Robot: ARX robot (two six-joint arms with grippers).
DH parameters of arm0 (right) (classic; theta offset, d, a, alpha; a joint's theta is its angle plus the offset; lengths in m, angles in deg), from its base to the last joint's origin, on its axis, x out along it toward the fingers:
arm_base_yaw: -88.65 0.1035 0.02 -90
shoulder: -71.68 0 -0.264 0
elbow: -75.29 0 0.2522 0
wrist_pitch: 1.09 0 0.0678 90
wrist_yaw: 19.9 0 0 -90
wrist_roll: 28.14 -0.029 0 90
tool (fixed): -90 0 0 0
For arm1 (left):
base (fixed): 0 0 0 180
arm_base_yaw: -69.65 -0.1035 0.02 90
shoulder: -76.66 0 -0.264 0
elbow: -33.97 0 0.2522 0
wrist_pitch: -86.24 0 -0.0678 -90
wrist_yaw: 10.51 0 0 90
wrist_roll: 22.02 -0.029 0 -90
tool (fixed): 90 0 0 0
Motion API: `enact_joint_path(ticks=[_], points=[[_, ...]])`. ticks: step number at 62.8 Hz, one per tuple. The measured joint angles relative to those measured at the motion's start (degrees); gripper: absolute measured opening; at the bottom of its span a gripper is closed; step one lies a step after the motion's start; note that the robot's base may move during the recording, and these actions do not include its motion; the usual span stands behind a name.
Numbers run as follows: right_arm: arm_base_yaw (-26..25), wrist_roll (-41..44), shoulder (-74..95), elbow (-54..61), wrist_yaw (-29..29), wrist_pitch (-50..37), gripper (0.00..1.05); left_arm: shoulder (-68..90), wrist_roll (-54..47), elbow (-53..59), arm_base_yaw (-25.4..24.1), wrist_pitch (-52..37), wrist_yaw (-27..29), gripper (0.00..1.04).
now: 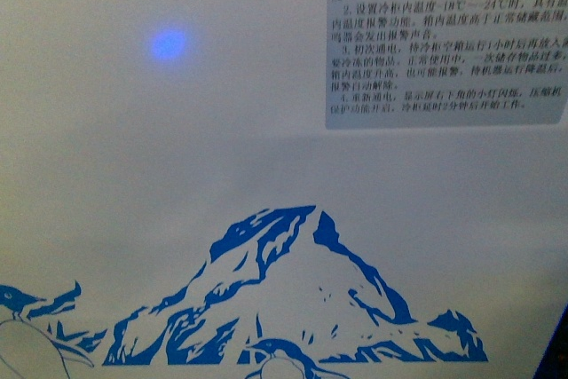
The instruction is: Put drink in fridge
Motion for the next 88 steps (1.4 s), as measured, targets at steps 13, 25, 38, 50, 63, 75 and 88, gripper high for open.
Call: enact_joint_path(ticks=[13, 25, 38, 50, 63, 75, 88], points=[[-2.8, 7.1, -25.9, 14.7, 4.8, -0.3, 0.36, 0.0, 0.0, 0.0, 0.0, 0.0, 0.0, 0.97], [-3.8, 9.5, -48.8, 21.4, 10.2, 2.5, 0.36, 0.0, 0.0, 0.0, 0.0, 0.0, 0.0, 0.97], [-0.5, 11.1, -73.7, 23.5, 15.3, 6.9, 0.36, 0.0, 0.0, 0.0, 0.0, 0.0, 0.0, 0.97], [3.7, 13.0, -93.2, 27.4, 13.7, 12.5, 0.36, 0.0, 0.0, 0.0, 0.0, 0.0, 0.0, 0.97], [3.3, 12.6, -106.7, 28.9, 10.6, 17.0, 0.36, 0.0, 0.0, 0.0, 0.0, 0.0, 0.0, 0.97], [1.1, 10.8, -113.5, 29.1, 10.3, 19.8, 0.36, 0.0, 0.0, 0.0, 0.0, 0.0, 0.0, 0.97], [1.8, 8.2, -116.1, 31.1, 10.3, 16.7, 0.36, 0.0, 0.0, 0.0, 0.0, 0.0, 0.0, 0.97]])
